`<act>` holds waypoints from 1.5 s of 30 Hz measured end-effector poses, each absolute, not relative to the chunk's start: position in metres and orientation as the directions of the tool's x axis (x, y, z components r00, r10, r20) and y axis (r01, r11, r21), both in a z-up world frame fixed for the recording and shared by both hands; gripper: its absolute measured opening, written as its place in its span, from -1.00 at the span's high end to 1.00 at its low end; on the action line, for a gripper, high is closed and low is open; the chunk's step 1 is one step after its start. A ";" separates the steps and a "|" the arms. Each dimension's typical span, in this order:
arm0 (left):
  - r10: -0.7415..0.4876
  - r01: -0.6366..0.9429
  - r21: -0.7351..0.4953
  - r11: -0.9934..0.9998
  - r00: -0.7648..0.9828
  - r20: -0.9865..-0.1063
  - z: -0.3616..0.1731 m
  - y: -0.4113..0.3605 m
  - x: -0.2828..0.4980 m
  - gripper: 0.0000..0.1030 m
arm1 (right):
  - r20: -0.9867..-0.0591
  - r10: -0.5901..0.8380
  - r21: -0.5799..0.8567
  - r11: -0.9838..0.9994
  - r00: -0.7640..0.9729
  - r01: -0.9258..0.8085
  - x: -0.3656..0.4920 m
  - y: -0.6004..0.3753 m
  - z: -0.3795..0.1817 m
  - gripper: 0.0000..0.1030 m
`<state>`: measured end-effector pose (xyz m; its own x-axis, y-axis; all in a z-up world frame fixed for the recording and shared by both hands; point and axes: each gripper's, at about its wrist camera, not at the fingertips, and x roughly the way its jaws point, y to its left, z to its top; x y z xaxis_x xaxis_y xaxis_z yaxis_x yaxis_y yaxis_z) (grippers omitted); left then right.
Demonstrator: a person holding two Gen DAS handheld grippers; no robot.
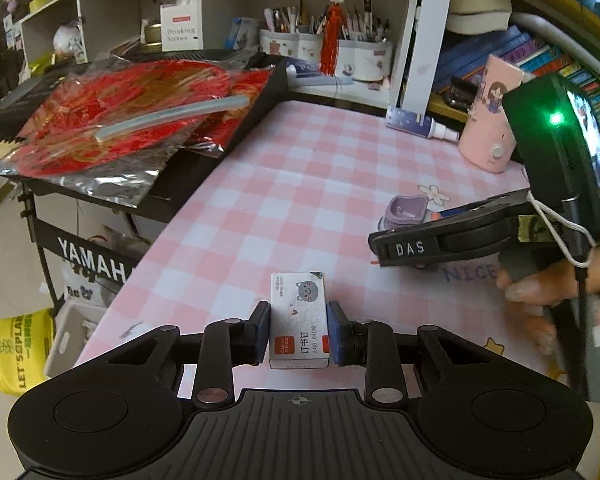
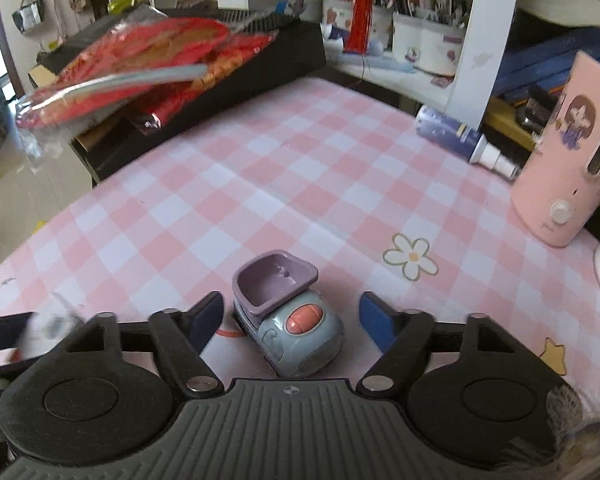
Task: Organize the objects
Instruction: 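Grasp the white medicine box with the left gripper while the right gripper grasps the toy car, then carry the medicine box and toy car over the yellow box with both grippers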
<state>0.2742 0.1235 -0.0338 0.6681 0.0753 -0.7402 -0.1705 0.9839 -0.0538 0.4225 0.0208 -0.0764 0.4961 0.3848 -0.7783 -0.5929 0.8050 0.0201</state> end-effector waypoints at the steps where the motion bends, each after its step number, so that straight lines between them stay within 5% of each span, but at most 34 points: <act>1: 0.077 -0.171 -0.053 0.984 0.671 -0.738 -0.032 0.124 0.272 0.46 | -0.773 0.395 0.031 0.805 0.497 -0.592 0.422 0.020 -0.076 -0.05; 14: 0.018 -0.126 -0.104 0.987 0.719 -0.695 -0.013 0.124 0.246 0.46 | -0.741 0.389 0.079 0.860 0.548 -0.504 0.383 -0.009 -0.034 0.04; 17: -0.002 -0.108 -0.117 0.987 0.726 -0.688 -0.010 0.122 0.234 0.46 | -0.728 0.392 0.088 0.867 0.563 -0.491 0.361 -0.019 -0.023 0.29; 45: -0.126 0.016 -0.180 0.983 0.776 -0.618 0.010 0.111 0.133 0.46 | -0.672 0.321 0.096 0.932 0.667 -0.351 0.209 -0.078 0.010 0.29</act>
